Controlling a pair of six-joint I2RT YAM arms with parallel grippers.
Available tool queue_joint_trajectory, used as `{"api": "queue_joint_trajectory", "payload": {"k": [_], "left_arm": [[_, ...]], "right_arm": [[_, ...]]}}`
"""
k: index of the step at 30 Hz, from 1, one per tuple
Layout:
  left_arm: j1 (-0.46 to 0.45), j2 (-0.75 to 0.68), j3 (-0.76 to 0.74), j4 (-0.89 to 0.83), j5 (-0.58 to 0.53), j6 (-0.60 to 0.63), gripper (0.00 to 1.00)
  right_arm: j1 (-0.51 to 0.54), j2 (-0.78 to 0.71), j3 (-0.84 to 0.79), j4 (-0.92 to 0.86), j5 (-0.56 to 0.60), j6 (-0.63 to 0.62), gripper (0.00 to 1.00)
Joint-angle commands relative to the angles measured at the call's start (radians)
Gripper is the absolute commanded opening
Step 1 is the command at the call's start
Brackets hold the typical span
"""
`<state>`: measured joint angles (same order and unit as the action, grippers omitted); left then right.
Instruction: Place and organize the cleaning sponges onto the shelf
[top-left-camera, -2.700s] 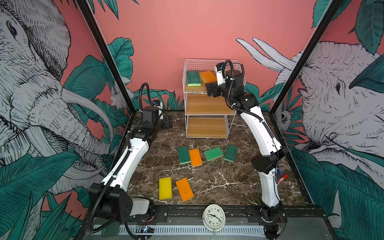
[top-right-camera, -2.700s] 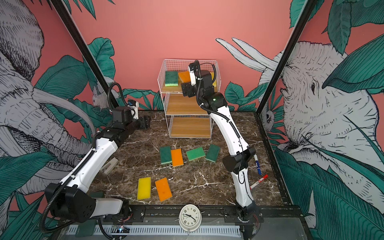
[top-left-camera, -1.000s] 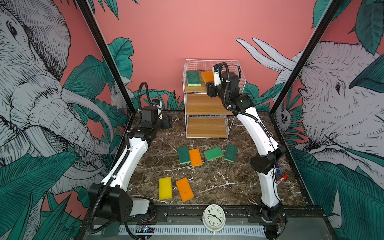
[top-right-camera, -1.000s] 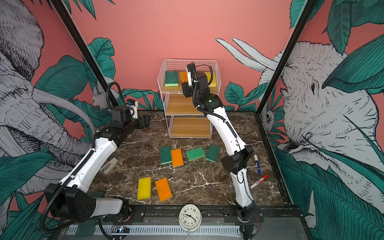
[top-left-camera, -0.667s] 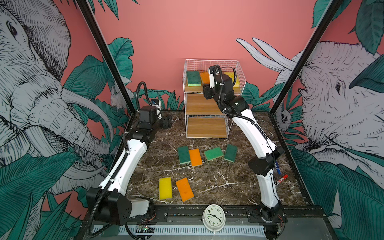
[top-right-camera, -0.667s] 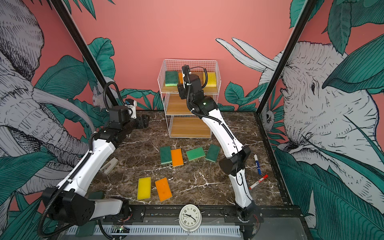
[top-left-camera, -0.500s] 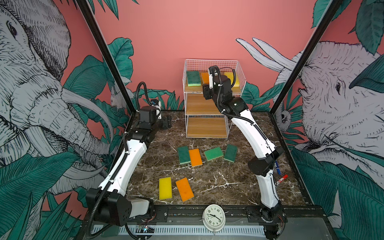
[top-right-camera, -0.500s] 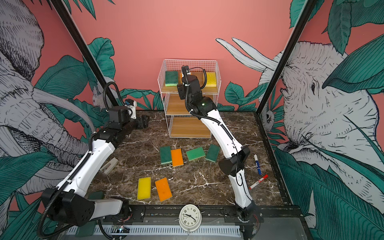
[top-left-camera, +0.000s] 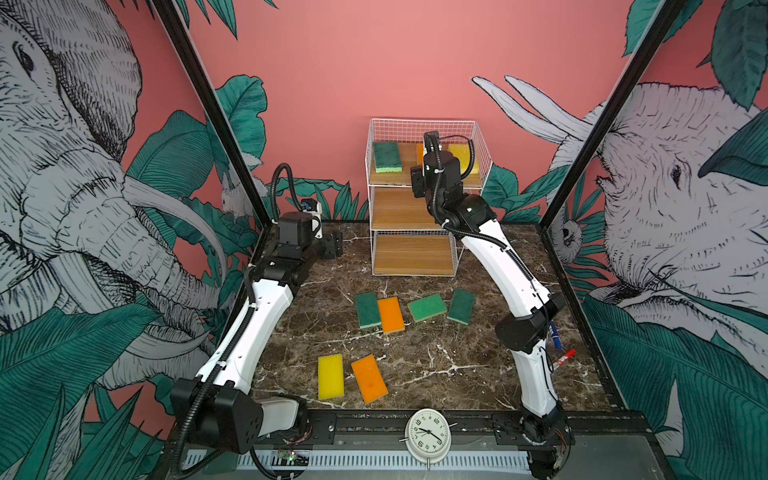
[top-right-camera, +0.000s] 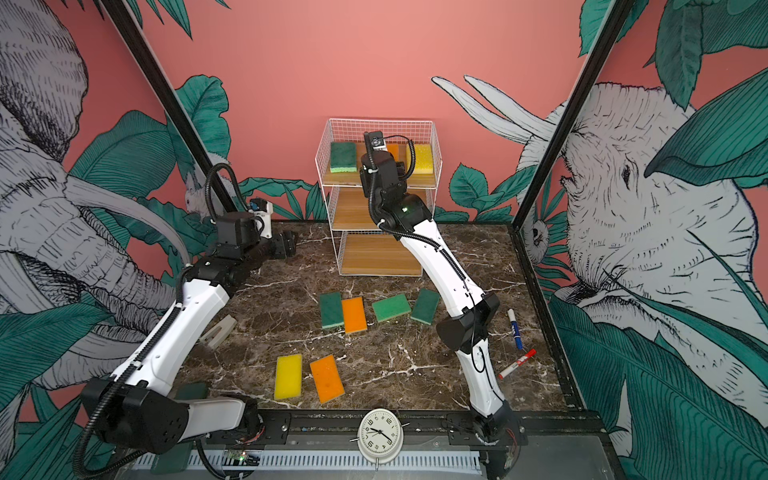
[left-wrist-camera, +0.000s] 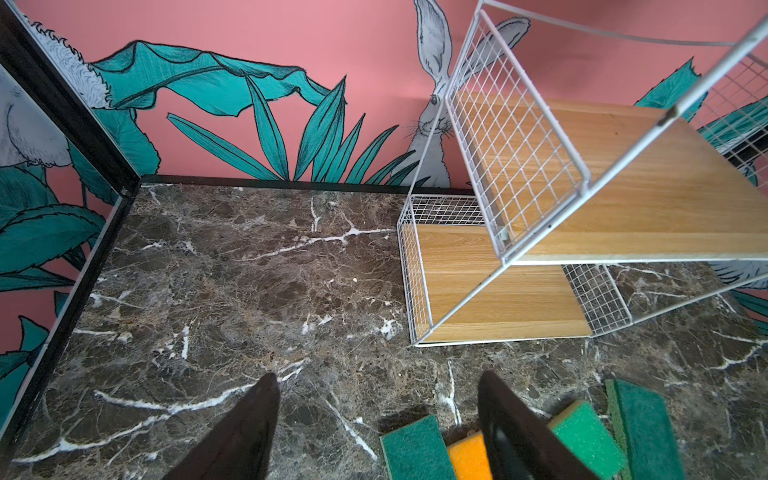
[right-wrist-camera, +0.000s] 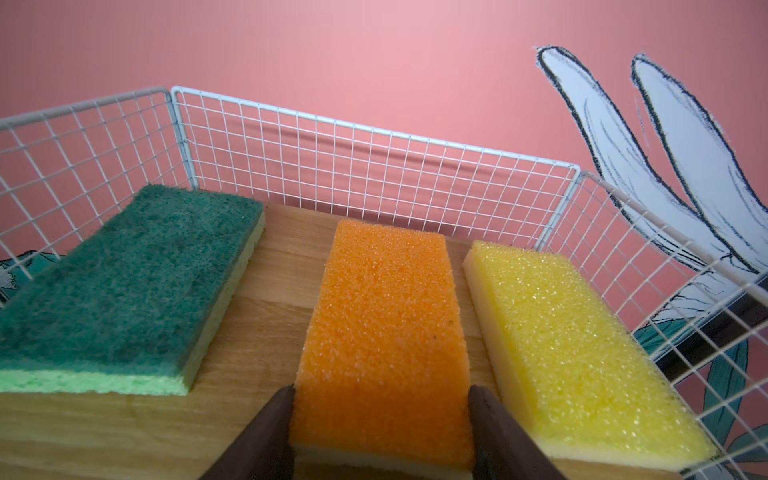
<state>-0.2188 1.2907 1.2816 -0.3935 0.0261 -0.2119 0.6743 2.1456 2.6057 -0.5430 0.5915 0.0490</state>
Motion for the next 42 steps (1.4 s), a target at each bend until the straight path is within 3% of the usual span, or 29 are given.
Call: {"api": "queue_joint_trajectory", "payload": {"k": [1,13,25,31,42], "left_arm": [[0.007,-0.035,0.036,-0.013,0.006,0.01,0.76],[0.009,-0.04,0.037,-0.016,0.006,0.009,0.76],[0.009,-0.052,0.025,-0.028,0.006,0.012,0.76],[0.01,-0.059,0.026,-0.032,0.009,0.012,0.76],[0.008,-0.078,0.029,-0.041,0.014,0.008,0.76]], "right_arm": [[0.003,-0.04,0.006,0.026,0.023,0.017,0.65],[0.003,-0.043,0.004,0.012,-0.05,0.054,0.65],[0.004,-0.052,0.001,-0.006,-0.045,0.083,0.68],[0.005,-0.058,0.001,-0.017,-0.063,0.091,0.8],[0.027,-0.092,-0.008,-0.031,-0.108,0.073,0.84]]}}
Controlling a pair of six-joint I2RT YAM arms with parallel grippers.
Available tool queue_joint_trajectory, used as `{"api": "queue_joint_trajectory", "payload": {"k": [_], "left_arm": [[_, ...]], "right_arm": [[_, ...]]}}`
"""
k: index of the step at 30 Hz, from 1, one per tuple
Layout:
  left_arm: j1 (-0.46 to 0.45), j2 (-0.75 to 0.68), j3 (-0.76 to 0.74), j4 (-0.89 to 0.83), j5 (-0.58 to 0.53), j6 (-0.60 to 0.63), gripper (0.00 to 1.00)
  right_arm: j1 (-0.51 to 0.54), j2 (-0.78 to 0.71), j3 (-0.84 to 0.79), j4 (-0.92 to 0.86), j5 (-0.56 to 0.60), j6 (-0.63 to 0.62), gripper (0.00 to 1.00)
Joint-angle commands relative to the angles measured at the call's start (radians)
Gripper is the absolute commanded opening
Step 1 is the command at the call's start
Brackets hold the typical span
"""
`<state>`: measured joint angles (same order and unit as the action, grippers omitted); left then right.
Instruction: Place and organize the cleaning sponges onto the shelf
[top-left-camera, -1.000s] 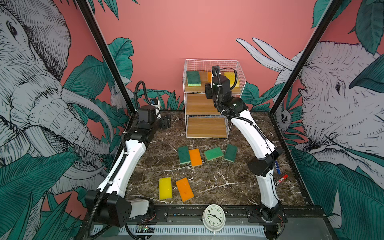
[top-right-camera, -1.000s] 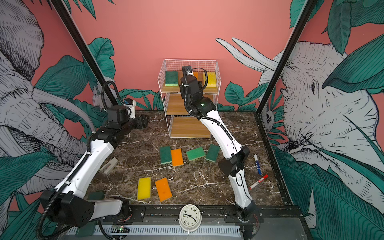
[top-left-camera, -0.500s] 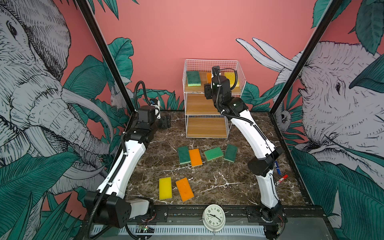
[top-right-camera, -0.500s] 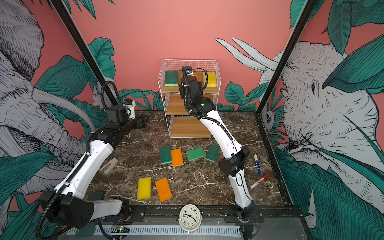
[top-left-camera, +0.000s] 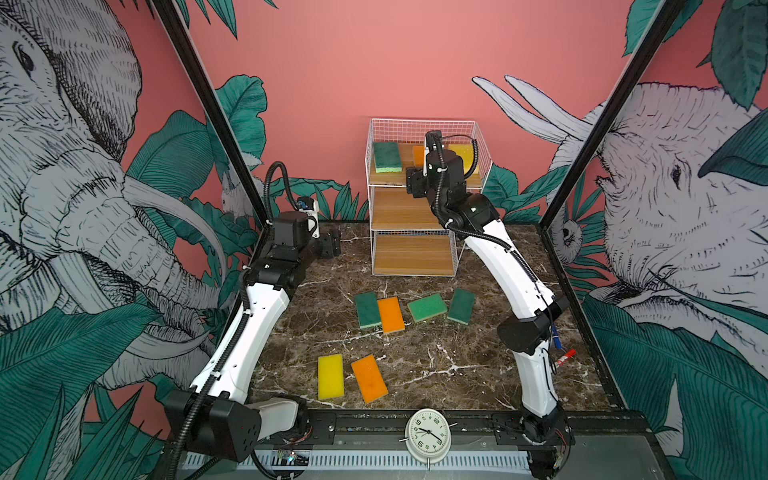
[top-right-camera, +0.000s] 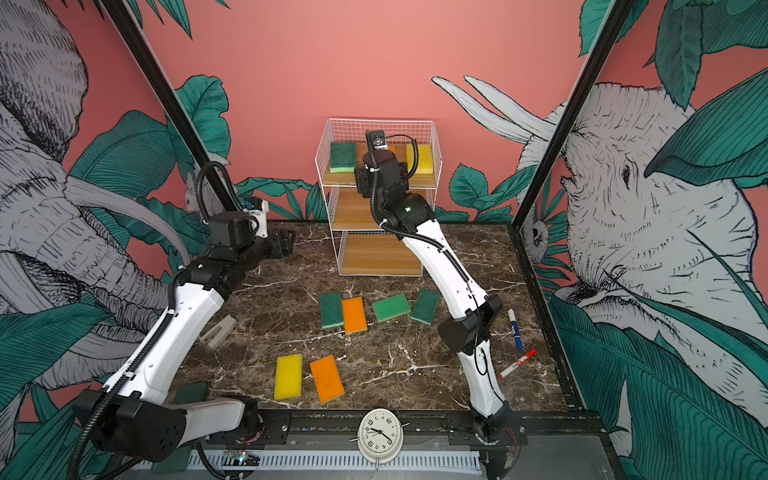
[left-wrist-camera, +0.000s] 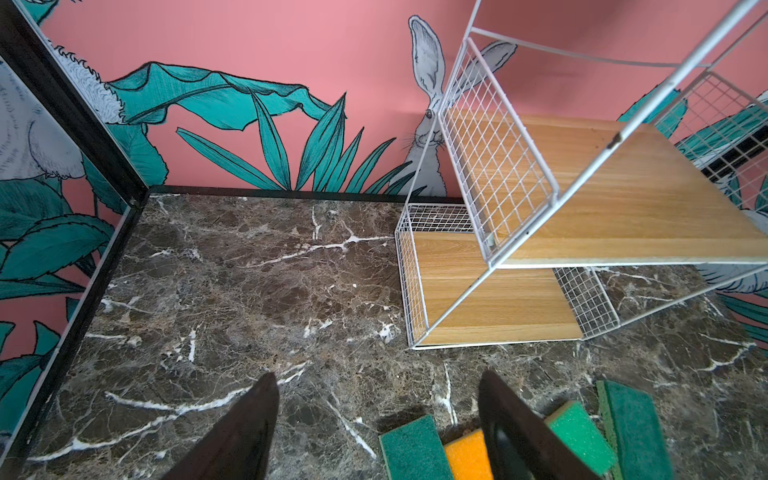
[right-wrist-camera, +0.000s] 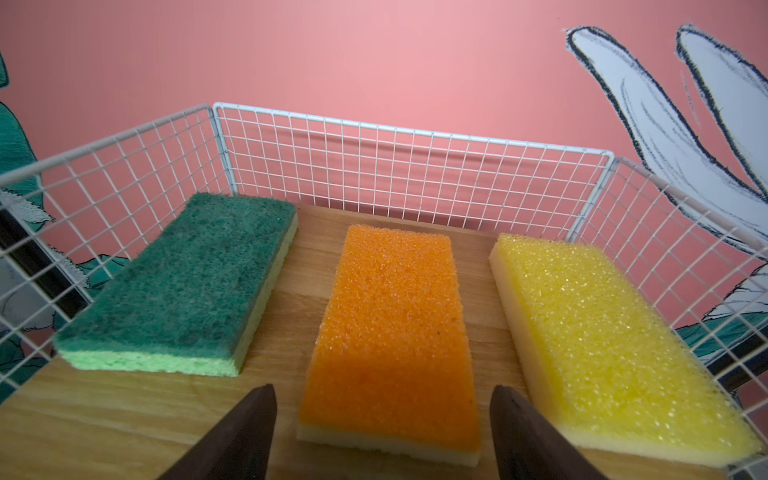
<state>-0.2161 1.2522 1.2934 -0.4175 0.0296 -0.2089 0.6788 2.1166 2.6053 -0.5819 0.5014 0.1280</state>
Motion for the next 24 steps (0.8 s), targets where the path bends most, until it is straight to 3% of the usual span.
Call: {"api": "queue_joint_trajectory", "payload": {"k": [1,15,24], "left_arm": [[0.006,-0.042,0.017,-0.017,0.011,0.003,0.76],[0.006,-0.076,0.033,-0.037,0.041,-0.014,0.76],[0.006,-0.065,0.064,-0.056,0.051,-0.01,0.75]], "right_arm": [[0.029,-0.072,-0.013,0.009,-0.018,-0.014,0.84],[0.084,-0.284,-0.225,0.113,-0.032,-0.07,0.86],[0.083,-0.21,-0.103,0.048,-0.13,-0.114,0.57]]}}
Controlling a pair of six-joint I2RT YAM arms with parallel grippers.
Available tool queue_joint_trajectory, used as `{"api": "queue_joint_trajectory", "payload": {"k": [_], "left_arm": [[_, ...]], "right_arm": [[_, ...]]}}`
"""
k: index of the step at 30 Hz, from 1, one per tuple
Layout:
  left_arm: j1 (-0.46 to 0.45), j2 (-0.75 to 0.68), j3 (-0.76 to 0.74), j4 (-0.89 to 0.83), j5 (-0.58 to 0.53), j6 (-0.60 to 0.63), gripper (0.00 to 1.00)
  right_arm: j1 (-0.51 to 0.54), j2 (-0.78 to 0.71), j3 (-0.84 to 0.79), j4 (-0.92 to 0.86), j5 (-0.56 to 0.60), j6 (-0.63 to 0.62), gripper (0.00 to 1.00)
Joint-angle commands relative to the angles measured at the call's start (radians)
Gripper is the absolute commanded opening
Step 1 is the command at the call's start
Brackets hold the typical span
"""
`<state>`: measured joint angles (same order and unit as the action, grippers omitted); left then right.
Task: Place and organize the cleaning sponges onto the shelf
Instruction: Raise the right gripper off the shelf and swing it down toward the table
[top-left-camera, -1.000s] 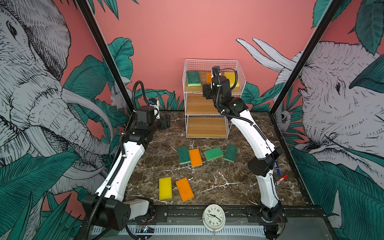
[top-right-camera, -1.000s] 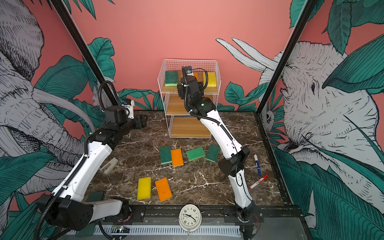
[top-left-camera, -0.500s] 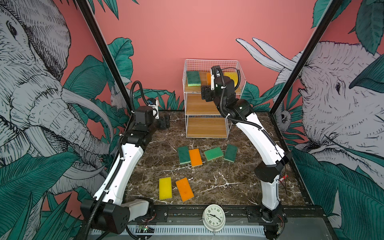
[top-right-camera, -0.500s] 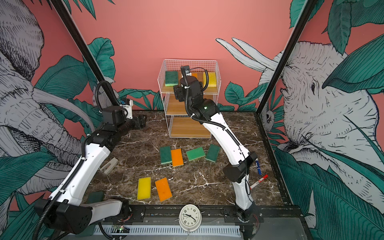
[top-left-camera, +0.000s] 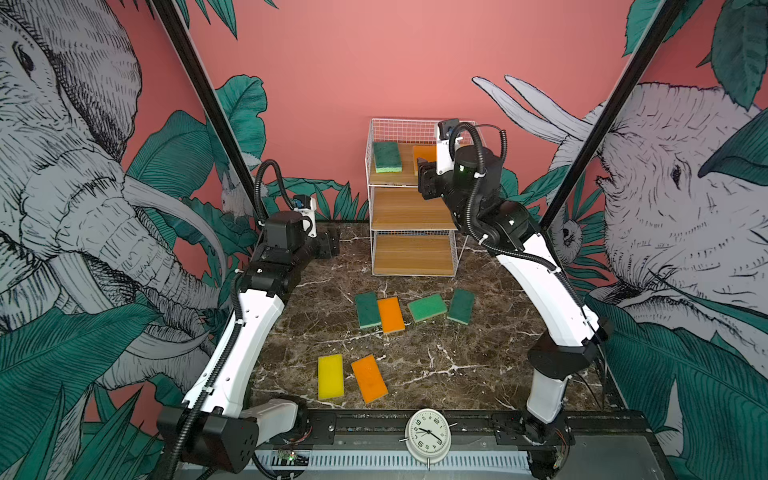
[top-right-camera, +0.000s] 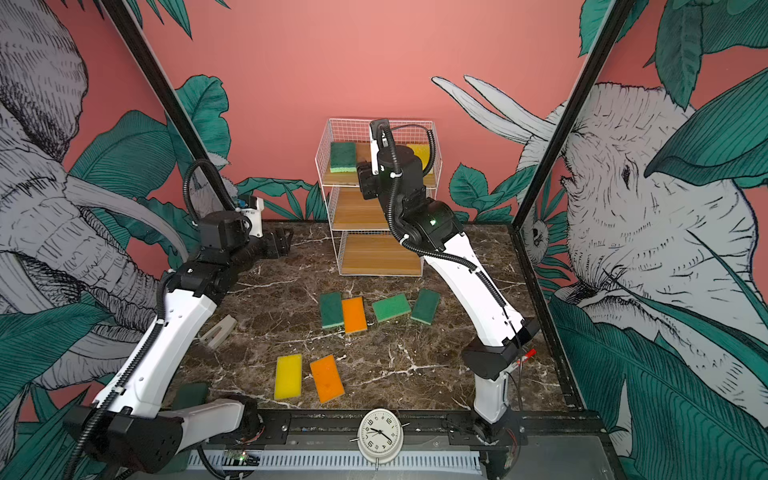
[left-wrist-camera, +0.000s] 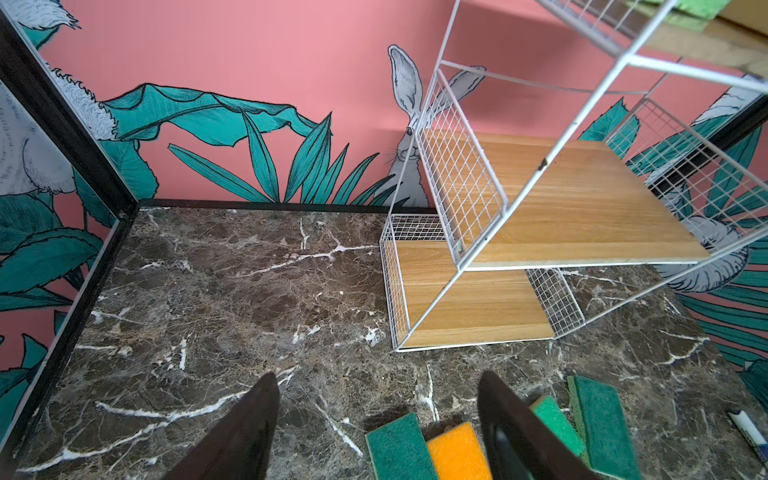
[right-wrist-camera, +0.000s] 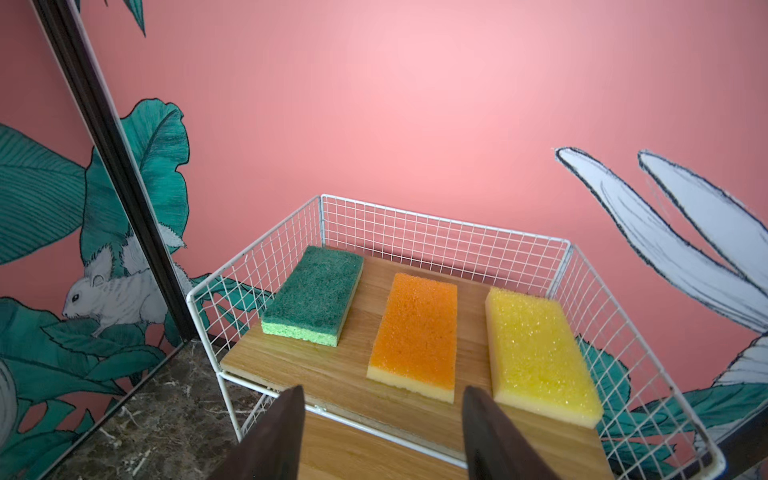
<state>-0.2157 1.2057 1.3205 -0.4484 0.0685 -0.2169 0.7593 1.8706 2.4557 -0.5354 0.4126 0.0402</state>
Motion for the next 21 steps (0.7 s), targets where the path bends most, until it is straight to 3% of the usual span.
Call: {"api": "queue_joint_trajectory", "payload": {"k": [1,5,10,16,21], "left_arm": [[0.005,-0.013,0.04,-0.03,0.012,-0.001,0.75],[0.006,-0.008,0.047,-0.035,0.007,0.01,0.75],[0.006,-0.017,0.044,-0.035,-0.011,0.028,0.75],[0.007,-0.026,0.034,-0.053,-0.012,0.042,0.74],[0.006,-0.027,0.004,-0.071,-0.015,0.037,0.74]], "right_arm": [[0.002,0.05,0.062,-0.003,-0.043,-0.033,0.55],[0.0,0.109,0.139,-0.017,-0.05,-0.048,0.49],[0.0,0.106,0.131,0.003,-0.075,-0.039,0.5],[0.002,-0.016,-0.022,0.031,-0.085,-0.007,0.57],[0.003,-0.181,-0.218,0.0,-0.121,0.03,0.68]]}}
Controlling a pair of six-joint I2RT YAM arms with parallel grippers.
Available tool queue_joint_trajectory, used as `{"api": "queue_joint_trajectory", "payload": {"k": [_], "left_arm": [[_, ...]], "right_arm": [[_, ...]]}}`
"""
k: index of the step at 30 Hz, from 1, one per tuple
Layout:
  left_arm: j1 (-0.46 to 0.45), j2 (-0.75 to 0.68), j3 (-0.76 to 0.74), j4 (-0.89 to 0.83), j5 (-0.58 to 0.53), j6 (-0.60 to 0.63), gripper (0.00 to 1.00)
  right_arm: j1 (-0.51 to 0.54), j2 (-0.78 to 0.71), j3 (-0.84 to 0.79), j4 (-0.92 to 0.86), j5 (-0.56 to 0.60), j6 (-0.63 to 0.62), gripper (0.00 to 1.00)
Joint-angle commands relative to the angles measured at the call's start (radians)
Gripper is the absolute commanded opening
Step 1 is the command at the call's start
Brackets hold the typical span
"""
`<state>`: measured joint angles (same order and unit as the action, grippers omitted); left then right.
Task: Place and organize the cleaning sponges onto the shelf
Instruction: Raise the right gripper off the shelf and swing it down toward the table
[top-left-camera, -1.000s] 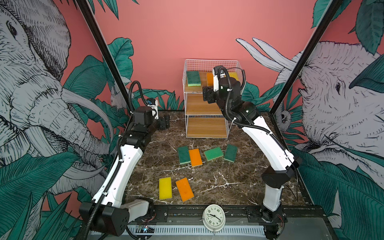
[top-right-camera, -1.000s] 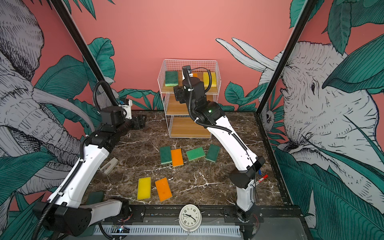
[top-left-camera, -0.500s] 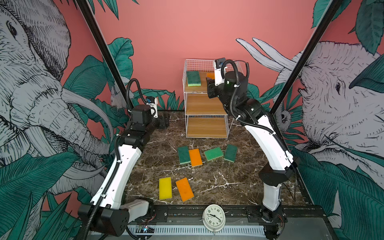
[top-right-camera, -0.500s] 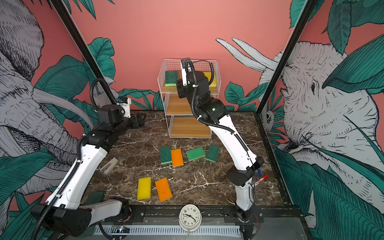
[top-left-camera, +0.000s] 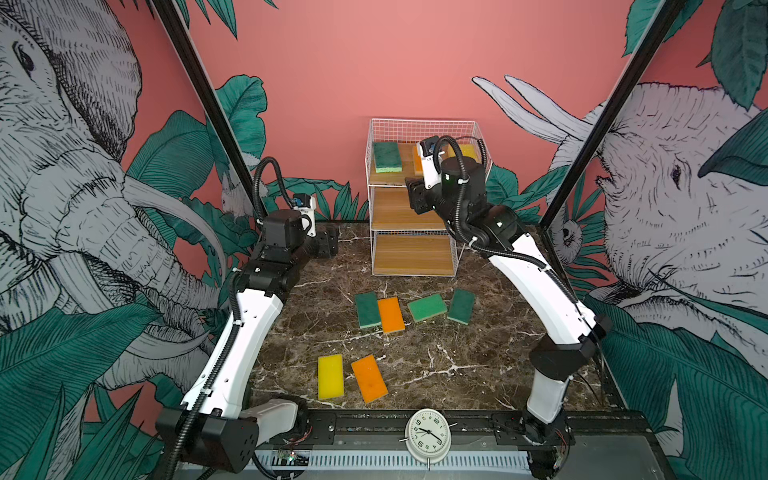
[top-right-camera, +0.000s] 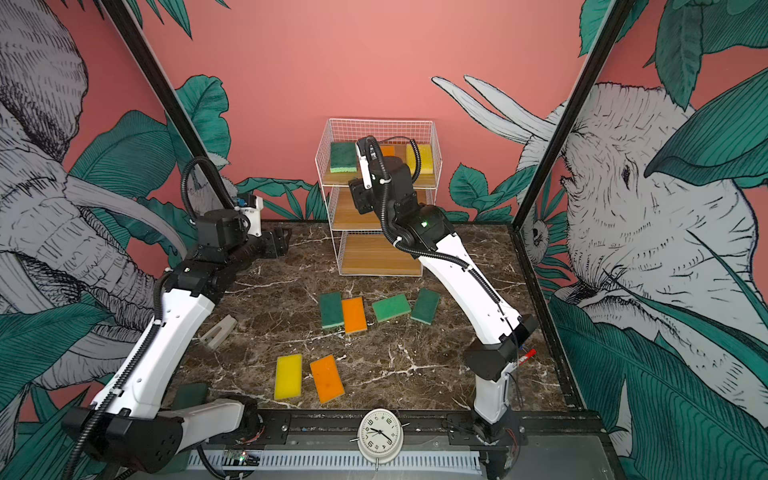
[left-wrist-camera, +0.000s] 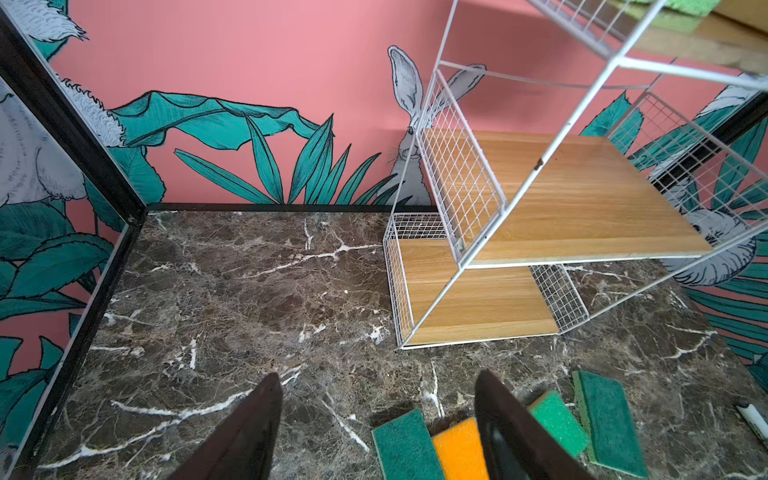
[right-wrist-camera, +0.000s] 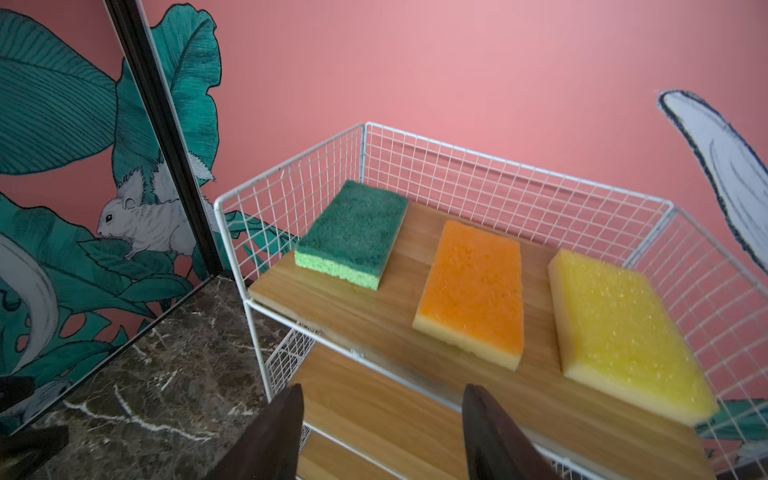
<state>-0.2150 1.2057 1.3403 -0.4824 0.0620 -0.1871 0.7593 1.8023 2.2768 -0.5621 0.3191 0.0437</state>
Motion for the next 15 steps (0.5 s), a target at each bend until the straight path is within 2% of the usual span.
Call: {"api": "queue_joint_trajectory", "payload": {"k": [1,4,8,15], "left_arm": [[0.006,-0.023,-0.021,-0.045,-0.008,0.005,0.74],[0.005,-0.016,-0.024,-0.078,0.009,0.002,0.73],[0.003,-0.016,-0.033,-0.123,0.031,0.004,0.73],[-0.008,-0.007,-0.039,-0.274,-0.047,0.042,0.72]], "right_arm": [[0.005,-0.148,-0.077,0.02,-0.032,0.027,0.71],[0.005,-0.264,-0.214,0.01,-0.032,0.023,0.77],[0.005,-0.459,-0.481,0.078,-0.028,0.042,0.82],[0.003,-0.71,-0.799,0.055,0.041,0.105,0.87]]}}
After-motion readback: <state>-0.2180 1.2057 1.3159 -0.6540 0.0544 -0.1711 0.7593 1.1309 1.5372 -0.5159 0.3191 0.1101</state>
